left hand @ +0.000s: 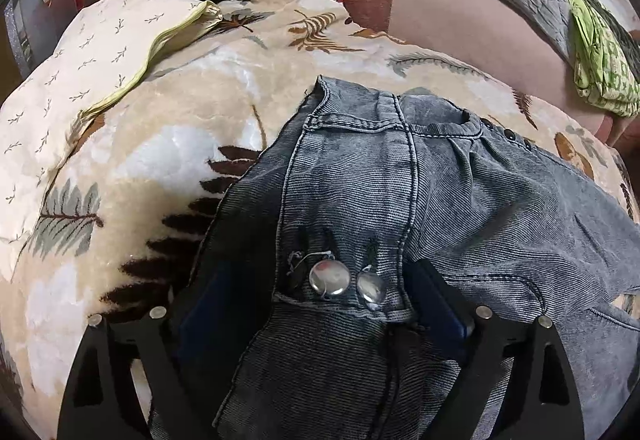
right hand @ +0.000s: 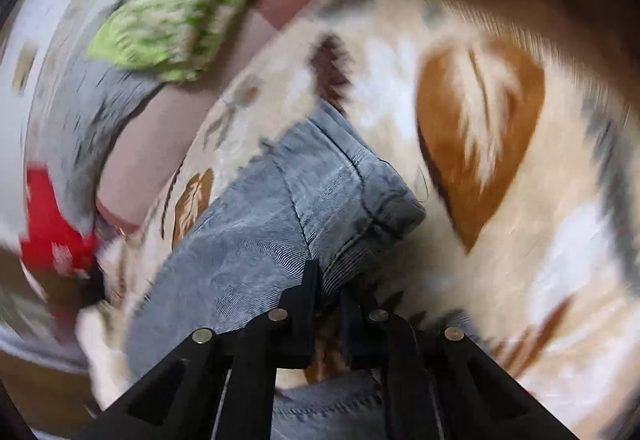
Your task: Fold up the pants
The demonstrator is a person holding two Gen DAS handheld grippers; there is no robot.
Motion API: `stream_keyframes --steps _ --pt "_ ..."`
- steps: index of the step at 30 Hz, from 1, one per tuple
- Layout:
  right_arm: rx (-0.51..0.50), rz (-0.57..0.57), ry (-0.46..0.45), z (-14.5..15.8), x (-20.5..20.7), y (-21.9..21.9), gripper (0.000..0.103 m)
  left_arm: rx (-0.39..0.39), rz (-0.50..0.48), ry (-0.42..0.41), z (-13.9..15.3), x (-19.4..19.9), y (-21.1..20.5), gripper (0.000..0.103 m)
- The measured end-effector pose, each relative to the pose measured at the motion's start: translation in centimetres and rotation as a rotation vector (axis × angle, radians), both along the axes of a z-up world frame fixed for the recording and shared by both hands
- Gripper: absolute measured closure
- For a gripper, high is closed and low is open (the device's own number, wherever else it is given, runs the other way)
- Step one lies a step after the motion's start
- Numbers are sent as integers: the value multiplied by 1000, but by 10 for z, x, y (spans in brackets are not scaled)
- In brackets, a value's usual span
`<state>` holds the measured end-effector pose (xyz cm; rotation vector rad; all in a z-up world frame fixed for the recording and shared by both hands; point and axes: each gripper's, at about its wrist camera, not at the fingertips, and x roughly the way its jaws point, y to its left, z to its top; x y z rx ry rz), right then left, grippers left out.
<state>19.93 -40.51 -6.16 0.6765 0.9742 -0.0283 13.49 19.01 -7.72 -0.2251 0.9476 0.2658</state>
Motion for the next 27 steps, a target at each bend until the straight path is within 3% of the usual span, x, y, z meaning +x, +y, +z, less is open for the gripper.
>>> stream_keyframes --steps 2,4,6,8,12,14,16,18,20,24,25,27 --pt "-85 6 10 4 -2 4 94 -2 0 9 1 1 0 11" --pt "-110 31 63 -12 2 5 89 -5 12 32 6 1 1 11" --pt "-78 56 117 -38 4 5 83 -17 28 25 17 -2 1 11" --pt "-34 36 73 -38 0 0 79 -36 17 -29 33 -6 -2 11" --pt "-27 24 101 -24 -6 -4 64 -15 -37 -58 47 2 -14 11" --pt "-58 7 87 -9 -18 -6 61 11 -54 1 33 11 -19 11" --pt "-74 -12 64 4 -28 -7 61 53 -57 129 3 21 -20 11" --pt "-72 -8 12 20 -30 -5 58 42 -43 83 -2 18 -16 7" --pt "-22 68 -70 37 -26 11 55 53 -48 90 -2 18 -17 6" --pt "59 196 -130 36 1 49 49 46 -56 87 -4 17 -16 6" --pt "70 208 -105 26 10 57 42 45 -60 85 -4 17 -15 6" --pt "54 256 61 -19 24 68 38 41 -63 86 -3 16 -18 6"
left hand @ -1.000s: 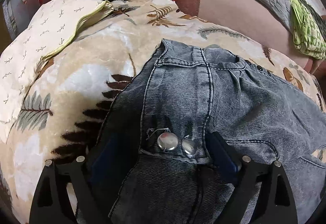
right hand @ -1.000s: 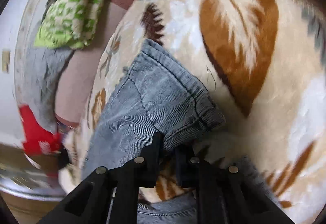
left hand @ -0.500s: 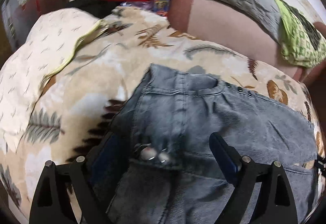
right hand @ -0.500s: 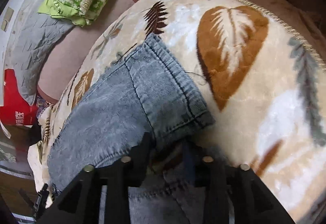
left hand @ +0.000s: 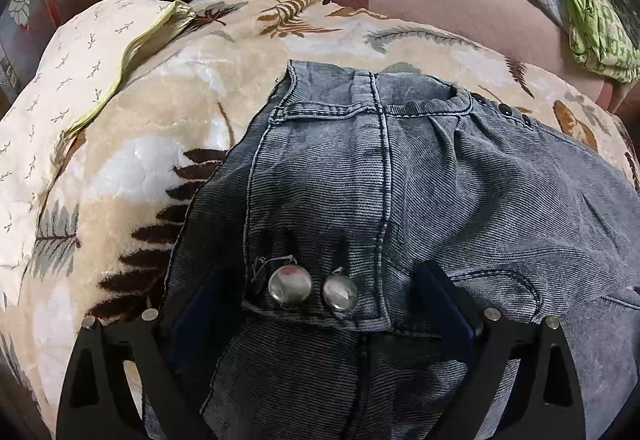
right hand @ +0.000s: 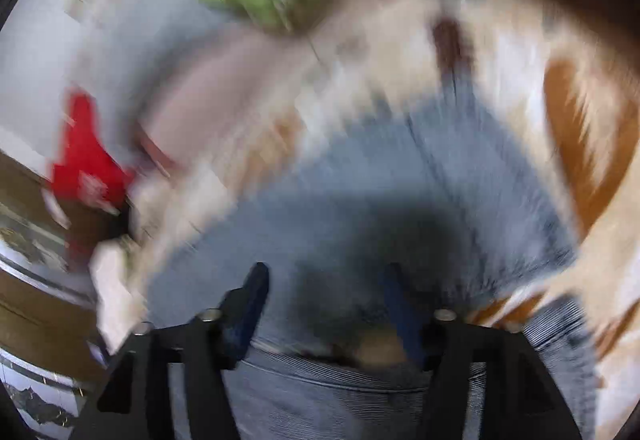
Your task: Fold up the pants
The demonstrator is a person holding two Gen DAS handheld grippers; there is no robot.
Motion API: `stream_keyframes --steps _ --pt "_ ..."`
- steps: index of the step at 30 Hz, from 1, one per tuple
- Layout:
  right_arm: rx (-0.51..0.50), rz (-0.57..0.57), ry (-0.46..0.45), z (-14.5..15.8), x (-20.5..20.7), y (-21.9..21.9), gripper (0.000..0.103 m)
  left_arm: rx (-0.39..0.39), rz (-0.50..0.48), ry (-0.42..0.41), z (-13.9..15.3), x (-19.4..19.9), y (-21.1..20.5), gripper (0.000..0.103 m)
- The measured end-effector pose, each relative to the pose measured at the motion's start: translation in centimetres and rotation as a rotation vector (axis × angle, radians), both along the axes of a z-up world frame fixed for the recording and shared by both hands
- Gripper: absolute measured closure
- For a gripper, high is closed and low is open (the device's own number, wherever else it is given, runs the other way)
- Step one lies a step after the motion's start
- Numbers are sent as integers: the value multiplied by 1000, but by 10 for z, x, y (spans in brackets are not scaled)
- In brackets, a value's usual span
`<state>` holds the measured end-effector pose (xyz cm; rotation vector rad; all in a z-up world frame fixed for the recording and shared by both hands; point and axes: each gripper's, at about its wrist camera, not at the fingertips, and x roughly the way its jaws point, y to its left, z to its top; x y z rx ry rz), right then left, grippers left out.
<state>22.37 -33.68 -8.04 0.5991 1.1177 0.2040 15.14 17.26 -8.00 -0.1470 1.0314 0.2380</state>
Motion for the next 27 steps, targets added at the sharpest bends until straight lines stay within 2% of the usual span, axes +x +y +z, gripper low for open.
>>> stream_keyframes --steps 1,2,5,7,9,12,17,19,21,23,27 --pt "-13 9 50 -17 1 2 41 -7 -2 3 2 0 1 6" --pt "-17 3 9 -18 -4 1 41 -18 -4 10 3 1 4 6" --pt "5 1 -33 3 -10 -8 41 -91 23 -17 18 -2 19 6" --pt "-37 -8 -70 22 -13 -19 41 -153 65 -82 38 -3 37 6" --pt "-52 -28 -104 36 -12 -35 38 -173 117 -116 53 3 54 6" --pt "-102 -90 -99 47 4 -61 37 -170 141 -107 62 28 71 6" --pt "-81 -118 -53 34 37 -88 37 -309 148 -84 52 78 83 7" --pt "-58 -119 -45 29 49 -97 37 -342 159 -79 43 93 87 13" --pt "-46 -125 -49 26 59 -102 37 -370 163 -51 33 106 88 37" --pt "-48 -128 -52 25 67 -107 37 -385 165 -16 23 116 89 54" --pt "-90 -116 -53 23 89 -111 37 -367 156 -21 17 125 89 56"
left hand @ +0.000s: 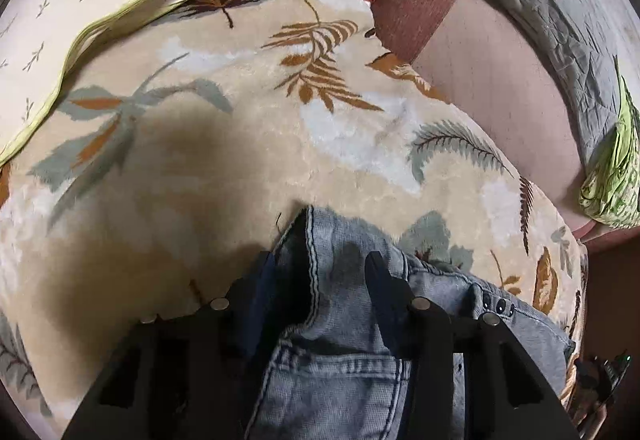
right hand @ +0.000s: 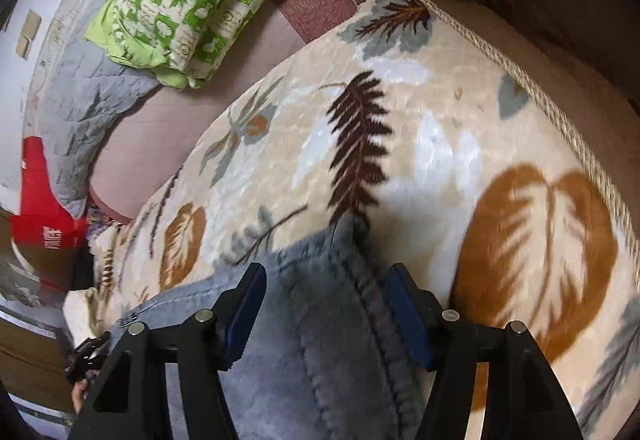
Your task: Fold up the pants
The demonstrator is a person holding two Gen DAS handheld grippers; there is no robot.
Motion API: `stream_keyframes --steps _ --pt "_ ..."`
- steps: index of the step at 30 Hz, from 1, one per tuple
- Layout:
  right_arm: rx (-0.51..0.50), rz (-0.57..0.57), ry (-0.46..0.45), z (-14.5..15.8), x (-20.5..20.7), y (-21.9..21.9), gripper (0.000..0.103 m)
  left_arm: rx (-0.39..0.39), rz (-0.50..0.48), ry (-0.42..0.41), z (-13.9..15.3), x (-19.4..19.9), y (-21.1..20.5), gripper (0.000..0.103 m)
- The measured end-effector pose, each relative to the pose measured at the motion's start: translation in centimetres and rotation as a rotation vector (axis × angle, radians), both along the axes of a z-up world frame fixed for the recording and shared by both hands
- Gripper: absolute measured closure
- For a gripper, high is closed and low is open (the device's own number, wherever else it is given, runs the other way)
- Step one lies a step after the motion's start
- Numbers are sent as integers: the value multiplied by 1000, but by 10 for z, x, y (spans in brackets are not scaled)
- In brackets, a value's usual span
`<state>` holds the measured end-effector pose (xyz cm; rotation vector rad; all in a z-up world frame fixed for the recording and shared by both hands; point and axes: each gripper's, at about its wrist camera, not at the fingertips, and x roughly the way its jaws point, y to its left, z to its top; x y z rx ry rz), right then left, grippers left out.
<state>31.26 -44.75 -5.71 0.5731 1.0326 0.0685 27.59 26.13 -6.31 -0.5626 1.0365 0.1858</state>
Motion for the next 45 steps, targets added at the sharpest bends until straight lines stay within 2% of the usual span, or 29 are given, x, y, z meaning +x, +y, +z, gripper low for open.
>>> stream_keyframes --steps 4,6,9,10,11,12,14,17,19,21,24,25,26,27,28,30,33,36,41,45 --pt "-48 31 23 -8 23 6 37 -2 -4 11 -2 8 3 53" --pt "-74 46 56 -18 32 13 39 -5 -6 18 -3 11 3 48" --pt "-152 61 71 -25 36 23 63 4 -5 29 -5 15 2 48" --pt "-171 58 76 -26 36 23 68 7 -6 29 -5 16 2 48" --pt "-176 56 78 -26 36 22 70 14 -3 23 -5 16 2 53" --pt "-183 56 80 -26 36 21 73 39 0 32 -5 18 2 67" --pt "-195 67 85 -24 36 22 73 55 8 46 -7 20 5 76" --pt "-195 73 83 -23 35 22 70 1 25 41 -8 21 12 75" --pt "-171 57 84 -25 36 18 64 -18 21 32 -8 22 14 68" --pt "-148 49 84 -28 37 16 58 -52 20 17 -8 23 14 50" --pt "-154 53 80 -28 38 19 53 -38 20 19 -6 27 7 46" --pt "-162 56 82 -28 39 20 52 -20 19 21 -6 28 5 47" --pt "-167 61 82 -28 39 21 52 3 19 25 -5 28 4 63" --pt "-174 64 84 -28 39 21 59 39 15 38 -4 28 3 86" --pt "-192 63 89 -28 39 22 71 60 6 46 -5 28 2 87" --pt "-214 62 99 -29 40 21 80 80 -4 45 -4 28 1 91" --pt "-231 70 85 -26 39 24 86 123 -2 36 1 28 -4 94" --pt "-249 64 43 -14 36 29 87 150 9 -7 16 23 -8 94" --pt "-225 41 -30 16 22 25 87 87 19 -105 53 -2 -4 94" --pt "-196 18 -103 48 -3 22 87 70 9 -195 91 -35 -7 94"
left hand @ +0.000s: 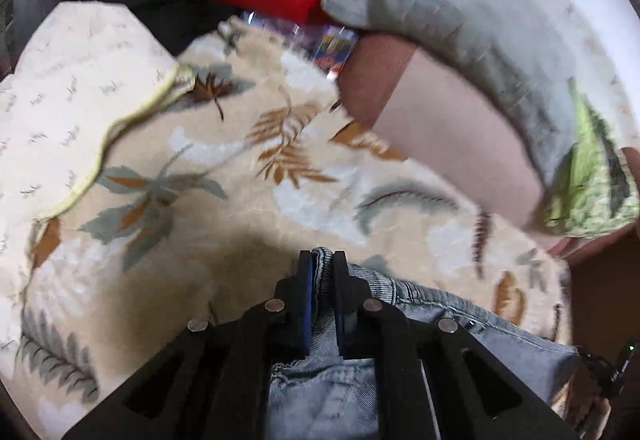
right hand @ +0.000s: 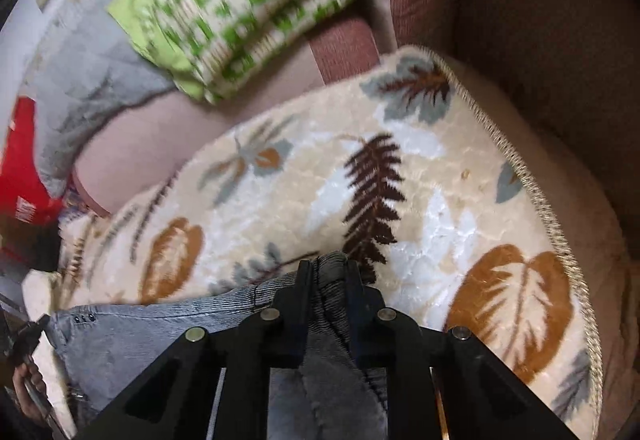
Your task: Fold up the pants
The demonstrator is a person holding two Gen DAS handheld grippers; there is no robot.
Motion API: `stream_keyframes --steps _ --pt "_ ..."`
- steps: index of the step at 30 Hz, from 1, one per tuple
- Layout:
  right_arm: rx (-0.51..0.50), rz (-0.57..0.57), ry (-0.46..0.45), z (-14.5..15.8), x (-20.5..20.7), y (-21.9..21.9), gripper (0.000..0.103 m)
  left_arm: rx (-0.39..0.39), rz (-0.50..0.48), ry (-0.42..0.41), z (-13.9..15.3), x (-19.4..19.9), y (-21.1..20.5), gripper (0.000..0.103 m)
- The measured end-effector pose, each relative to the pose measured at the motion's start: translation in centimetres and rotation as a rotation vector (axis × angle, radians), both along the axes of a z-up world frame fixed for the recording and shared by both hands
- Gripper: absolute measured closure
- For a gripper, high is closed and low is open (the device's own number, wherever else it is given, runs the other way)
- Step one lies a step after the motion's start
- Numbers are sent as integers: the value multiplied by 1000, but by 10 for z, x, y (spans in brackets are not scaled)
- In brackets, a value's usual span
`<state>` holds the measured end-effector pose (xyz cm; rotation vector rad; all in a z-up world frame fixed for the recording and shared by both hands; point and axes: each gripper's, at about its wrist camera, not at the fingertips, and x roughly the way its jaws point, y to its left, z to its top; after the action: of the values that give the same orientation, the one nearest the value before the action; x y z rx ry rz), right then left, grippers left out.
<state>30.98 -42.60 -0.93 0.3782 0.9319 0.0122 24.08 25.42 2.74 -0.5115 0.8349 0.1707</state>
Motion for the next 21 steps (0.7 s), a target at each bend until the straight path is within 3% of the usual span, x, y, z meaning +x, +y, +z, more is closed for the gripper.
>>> stream_keyframes --steps 6,11,14,16,18,19,20,21 --pt "43 -6 -118 55 -61 -8 87 -53 -49 -122 51 -96 -1 94" --pt "91 11 -197 78 -151 -18 87 -106 -85 -158 52 -189 19 94" --pt "123 24 -160 53 -214 -23 87 -104 -108 -116 28 -240 30 93" --pt "148 28 -97 20 -253 -26 83 -104 -139 -30 2 -260 34 92" --pt "142 47 25 -25 -280 -25 80 -58 -156 81 -22 -269 33 88" --pt "138 65 112 -46 -287 -24 74 -21 -145 144 -33 -271 34 88" --pt "131 64 172 -63 -295 -24 69 -5 -124 154 -34 -274 36 87" --pt "127 50 166 -66 -306 -27 55 1 -91 146 -32 -278 39 82"
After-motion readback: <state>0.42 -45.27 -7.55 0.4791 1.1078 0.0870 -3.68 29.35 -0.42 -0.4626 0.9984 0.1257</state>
